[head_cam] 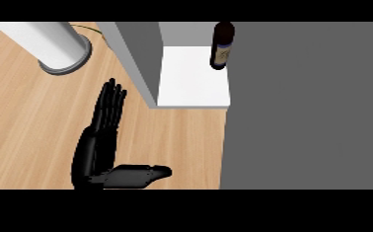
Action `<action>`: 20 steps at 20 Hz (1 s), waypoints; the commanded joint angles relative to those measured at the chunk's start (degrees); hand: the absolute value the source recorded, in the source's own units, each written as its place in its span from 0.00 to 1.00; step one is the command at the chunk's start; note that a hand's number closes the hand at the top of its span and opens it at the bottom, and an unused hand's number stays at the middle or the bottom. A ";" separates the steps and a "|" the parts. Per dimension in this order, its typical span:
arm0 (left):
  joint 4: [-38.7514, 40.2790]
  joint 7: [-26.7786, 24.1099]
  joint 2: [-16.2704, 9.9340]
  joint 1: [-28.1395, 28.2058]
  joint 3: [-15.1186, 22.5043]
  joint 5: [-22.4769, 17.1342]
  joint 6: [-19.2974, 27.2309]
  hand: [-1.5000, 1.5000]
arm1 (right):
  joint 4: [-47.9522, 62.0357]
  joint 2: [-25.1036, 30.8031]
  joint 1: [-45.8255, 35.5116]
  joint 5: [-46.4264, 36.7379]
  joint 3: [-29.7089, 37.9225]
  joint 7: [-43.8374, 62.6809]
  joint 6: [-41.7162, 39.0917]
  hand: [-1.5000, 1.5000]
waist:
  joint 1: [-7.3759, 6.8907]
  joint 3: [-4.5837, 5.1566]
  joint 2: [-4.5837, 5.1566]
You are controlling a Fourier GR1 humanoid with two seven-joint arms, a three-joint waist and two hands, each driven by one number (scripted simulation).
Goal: Pick up the wine, place it into the cabinet and close the cabinet
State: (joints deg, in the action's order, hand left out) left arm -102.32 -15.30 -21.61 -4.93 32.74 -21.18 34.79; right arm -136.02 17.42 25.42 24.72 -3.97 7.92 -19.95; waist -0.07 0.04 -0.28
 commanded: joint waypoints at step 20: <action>-8.20 -8.55 -13.42 19.37 -15.66 -11.63 -26.40 1.00 | -3.30 7.23 -3.44 7.76 -5.91 4.99 -9.32 1.00 | -0.72 0.02 0.31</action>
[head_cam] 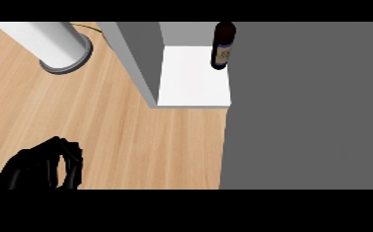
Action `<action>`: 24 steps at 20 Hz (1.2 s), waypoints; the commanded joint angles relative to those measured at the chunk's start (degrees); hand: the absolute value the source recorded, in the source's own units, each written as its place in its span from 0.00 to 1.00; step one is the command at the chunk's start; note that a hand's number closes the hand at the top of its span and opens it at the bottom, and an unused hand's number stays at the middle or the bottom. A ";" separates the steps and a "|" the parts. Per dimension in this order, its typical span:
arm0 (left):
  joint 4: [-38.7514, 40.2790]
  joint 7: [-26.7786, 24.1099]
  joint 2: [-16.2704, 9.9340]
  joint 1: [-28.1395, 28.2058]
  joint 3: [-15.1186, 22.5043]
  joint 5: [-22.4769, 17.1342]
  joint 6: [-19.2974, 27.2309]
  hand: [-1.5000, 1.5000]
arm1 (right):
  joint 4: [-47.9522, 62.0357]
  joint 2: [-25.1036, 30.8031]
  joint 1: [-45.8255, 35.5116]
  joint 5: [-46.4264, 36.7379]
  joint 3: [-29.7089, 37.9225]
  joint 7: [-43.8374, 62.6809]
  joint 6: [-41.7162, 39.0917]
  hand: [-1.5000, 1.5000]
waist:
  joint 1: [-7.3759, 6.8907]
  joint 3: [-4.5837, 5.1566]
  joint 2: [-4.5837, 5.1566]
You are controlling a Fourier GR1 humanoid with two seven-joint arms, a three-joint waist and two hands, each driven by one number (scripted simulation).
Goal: Pick up the wine, place it into the cabinet and close the cabinet
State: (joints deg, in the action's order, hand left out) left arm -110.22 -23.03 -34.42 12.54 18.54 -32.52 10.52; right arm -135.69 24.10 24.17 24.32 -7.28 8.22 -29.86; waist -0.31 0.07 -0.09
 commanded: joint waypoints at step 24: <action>-1.75 0.01 -1.02 9.79 -13.86 -3.18 -14.80 1.00 | 8.91 -23.94 -52.05 -0.67 -23.93 30.15 29.86 1.00 | -0.54 -0.03 0.00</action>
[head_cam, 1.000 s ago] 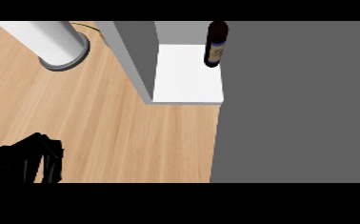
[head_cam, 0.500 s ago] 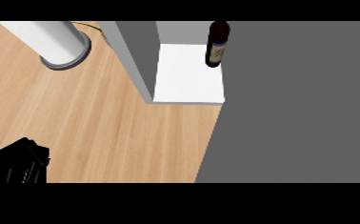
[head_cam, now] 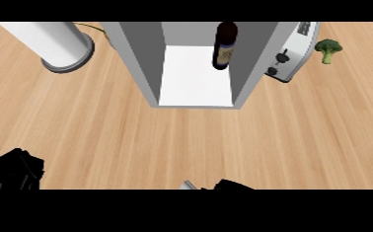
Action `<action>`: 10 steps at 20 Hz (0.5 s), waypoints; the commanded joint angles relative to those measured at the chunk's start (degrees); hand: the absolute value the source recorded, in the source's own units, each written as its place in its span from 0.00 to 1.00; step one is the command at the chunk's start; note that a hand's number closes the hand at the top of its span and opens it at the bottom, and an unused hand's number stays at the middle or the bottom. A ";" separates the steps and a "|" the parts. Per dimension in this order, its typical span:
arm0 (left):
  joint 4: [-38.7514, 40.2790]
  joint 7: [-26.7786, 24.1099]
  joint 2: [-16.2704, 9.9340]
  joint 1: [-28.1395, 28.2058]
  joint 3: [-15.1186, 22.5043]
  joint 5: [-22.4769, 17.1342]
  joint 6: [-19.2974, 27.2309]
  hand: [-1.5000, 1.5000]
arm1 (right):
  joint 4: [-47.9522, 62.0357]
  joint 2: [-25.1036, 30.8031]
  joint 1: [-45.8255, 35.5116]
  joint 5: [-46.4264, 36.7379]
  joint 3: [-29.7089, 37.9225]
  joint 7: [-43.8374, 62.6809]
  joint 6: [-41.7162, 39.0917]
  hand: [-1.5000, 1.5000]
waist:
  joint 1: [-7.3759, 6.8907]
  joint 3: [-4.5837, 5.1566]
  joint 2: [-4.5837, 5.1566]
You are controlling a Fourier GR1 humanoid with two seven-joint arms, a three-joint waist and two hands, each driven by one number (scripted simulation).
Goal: Pick up the wine, place it into the cabinet and close the cabinet
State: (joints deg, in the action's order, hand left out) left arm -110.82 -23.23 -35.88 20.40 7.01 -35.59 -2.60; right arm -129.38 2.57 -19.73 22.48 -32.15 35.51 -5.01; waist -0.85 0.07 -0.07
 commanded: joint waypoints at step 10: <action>2.55 0.01 3.70 0.64 -2.36 2.50 -5.53 1.00 | 24.76 -2.54 -30.05 7.02 2.46 -6.10 18.70 1.00 | -0.32 -0.01 0.07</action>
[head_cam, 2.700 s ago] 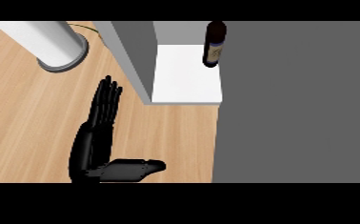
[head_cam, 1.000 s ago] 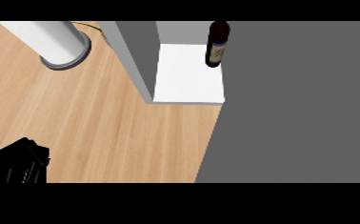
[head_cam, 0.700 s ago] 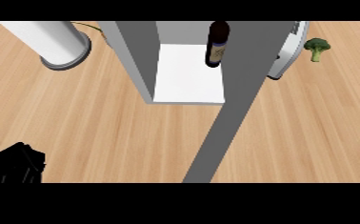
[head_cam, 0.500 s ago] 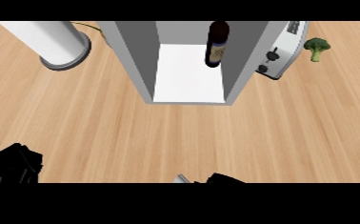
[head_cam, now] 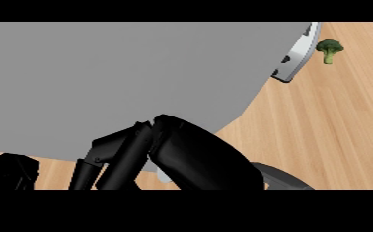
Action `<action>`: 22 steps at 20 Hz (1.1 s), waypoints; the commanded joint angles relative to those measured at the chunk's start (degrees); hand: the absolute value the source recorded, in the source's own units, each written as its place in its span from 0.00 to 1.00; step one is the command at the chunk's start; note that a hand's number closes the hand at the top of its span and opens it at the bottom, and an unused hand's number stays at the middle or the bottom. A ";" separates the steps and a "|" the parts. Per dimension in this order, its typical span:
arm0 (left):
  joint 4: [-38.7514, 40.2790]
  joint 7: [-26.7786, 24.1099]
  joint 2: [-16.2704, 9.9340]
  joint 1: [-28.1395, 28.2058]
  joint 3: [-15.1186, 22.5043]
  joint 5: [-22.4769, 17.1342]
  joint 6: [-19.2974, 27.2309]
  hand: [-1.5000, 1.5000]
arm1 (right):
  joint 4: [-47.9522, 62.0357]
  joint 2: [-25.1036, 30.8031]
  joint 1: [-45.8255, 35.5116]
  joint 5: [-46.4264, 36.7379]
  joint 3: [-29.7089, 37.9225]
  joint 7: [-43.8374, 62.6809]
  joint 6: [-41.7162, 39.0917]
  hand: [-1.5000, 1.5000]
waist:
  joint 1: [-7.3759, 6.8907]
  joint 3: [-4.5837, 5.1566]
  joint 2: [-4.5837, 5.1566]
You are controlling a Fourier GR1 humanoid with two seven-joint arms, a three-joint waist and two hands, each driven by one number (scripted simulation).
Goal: Pick up the wine, place it into the cabinet and close the cabinet
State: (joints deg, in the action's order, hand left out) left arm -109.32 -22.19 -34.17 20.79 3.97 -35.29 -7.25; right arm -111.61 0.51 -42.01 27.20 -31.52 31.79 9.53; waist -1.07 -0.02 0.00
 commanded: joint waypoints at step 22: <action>-0.60 4.04 5.83 -0.43 -4.85 4.72 -4.56 1.00 | 41.72 2.15 -8.39 6.65 17.95 -19.33 -13.72 1.00 | 0.02 0.04 0.29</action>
State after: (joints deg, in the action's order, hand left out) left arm -110.62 -17.03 -30.15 20.34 -1.87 -33.06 -11.60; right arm -78.70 0.11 -48.46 33.15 -19.53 14.31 -0.57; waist -0.99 0.13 -0.60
